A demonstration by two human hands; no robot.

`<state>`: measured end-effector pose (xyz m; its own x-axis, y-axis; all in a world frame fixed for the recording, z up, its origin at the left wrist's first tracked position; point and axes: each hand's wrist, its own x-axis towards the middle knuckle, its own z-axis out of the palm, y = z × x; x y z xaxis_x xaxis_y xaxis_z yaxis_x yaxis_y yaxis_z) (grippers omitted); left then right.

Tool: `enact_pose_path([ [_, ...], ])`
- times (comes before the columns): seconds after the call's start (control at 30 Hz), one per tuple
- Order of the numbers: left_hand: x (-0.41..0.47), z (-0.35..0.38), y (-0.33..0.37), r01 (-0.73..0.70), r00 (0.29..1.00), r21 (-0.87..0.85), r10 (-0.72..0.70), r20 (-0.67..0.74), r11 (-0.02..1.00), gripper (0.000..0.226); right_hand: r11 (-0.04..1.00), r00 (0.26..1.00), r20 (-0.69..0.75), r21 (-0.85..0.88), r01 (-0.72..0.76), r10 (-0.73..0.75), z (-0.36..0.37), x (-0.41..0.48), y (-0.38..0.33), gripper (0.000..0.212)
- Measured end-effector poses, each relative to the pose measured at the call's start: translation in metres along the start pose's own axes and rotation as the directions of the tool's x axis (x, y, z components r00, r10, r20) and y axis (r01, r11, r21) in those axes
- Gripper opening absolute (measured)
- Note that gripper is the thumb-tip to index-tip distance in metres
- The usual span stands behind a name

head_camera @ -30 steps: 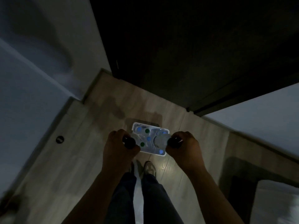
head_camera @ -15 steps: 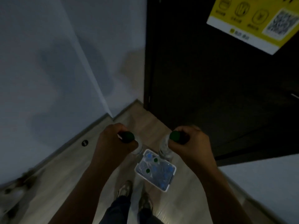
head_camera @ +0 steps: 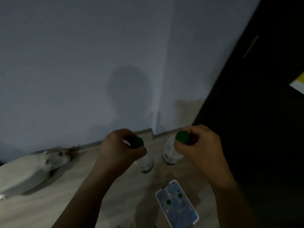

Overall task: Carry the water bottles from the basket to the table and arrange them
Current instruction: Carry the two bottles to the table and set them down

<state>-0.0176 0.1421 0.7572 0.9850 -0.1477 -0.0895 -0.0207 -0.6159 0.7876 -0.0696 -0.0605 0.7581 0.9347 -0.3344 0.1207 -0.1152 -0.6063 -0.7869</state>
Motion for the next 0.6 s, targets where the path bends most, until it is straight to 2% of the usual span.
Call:
enact_pose_path([
  [0.1,-0.009,-0.04,-0.022,0.03,0.995,0.005,-0.03,-0.091,1.0,0.021,0.998,0.995,0.089,-0.034,0.047,-0.044,0.03,0.009,-0.034,0.009],
  [0.37,-0.04,-0.141,-0.094,0.152,0.93,0.011,-0.139,-0.34,0.988,0.024,0.984,0.943,0.284,0.01,0.177,-0.172,0.124,0.004,-0.118,0.017],
  [0.6,-0.081,-0.205,-0.142,0.285,0.8,-0.104,-0.296,-0.521,0.953,0.019,0.942,0.829,0.457,0.068,0.328,-0.322,0.2,-0.005,-0.186,0.015],
])
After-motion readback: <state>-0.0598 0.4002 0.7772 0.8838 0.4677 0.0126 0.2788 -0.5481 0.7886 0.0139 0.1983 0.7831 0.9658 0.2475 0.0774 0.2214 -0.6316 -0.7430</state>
